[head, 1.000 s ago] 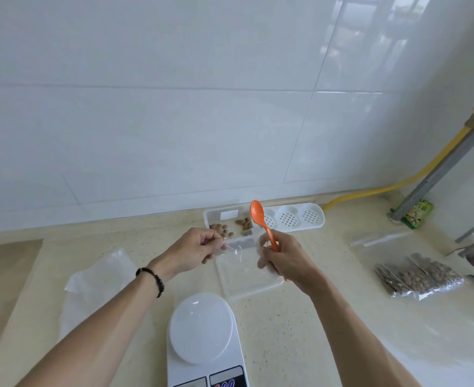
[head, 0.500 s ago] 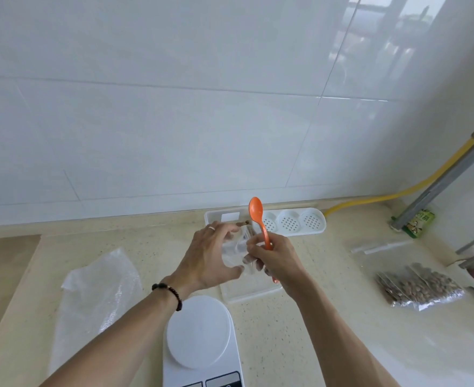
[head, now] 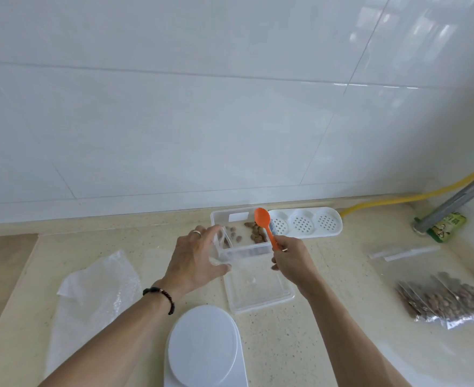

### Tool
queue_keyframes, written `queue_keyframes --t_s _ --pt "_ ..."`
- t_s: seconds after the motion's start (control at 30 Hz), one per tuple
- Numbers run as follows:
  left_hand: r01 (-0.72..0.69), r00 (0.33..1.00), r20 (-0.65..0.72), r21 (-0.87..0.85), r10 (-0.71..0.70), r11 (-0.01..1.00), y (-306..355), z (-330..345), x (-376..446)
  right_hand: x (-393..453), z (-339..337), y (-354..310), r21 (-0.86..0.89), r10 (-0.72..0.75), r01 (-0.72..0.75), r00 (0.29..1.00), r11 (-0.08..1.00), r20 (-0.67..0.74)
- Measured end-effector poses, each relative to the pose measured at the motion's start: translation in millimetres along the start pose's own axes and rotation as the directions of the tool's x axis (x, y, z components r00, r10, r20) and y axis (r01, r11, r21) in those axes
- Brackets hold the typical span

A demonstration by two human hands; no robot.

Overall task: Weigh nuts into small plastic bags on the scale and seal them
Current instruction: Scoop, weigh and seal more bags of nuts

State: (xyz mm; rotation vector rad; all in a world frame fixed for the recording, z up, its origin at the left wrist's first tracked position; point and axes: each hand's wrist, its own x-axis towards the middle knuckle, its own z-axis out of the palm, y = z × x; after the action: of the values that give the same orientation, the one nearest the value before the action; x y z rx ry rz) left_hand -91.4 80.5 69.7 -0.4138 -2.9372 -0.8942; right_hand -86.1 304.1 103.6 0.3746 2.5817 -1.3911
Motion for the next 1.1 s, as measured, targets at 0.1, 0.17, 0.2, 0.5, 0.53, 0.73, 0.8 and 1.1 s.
queue_keyframes --t_s 0.1,0.17,0.2,0.5,0.53,0.73,0.8,1.1 --pt "0.062 0.998 -0.007 0.012 -0.062 0.998 -13 6 14 18 1 2 0.091 -0.003 0.014 0.994 0.996 -0.113" --pt "0.081 0.996 -0.023 0.007 -0.081 0.997 -23 11 23 32 1 3 0.120 0.003 0.027 0.971 0.992 -0.240" --pt "0.091 0.996 -0.025 0.001 -0.091 0.996 -27 14 27 40 1 5 0.146 0.011 0.034 0.954 0.989 -0.298" --pt "0.146 0.989 -0.031 -0.040 -0.148 0.988 -57 40 41 100 24 19 0.044 -0.134 0.142 0.979 0.989 -0.156" --pt "0.144 0.989 -0.031 -0.045 -0.145 0.989 -58 42 42 103 28 20 0.014 -0.157 0.160 0.979 0.987 -0.127" --pt "0.141 0.989 -0.034 -0.050 -0.143 0.989 -60 43 45 113 33 20 -0.041 -0.160 0.166 0.979 0.985 0.126" --pt "0.141 0.989 -0.039 -0.041 -0.142 0.989 -59 43 44 112 28 18 -0.045 -0.118 0.127 0.979 0.991 0.164" --pt "0.109 0.993 -0.060 0.088 -0.104 0.990 -53 35 46 101 18 27 0.185 0.113 -0.141 0.982 0.973 0.154"
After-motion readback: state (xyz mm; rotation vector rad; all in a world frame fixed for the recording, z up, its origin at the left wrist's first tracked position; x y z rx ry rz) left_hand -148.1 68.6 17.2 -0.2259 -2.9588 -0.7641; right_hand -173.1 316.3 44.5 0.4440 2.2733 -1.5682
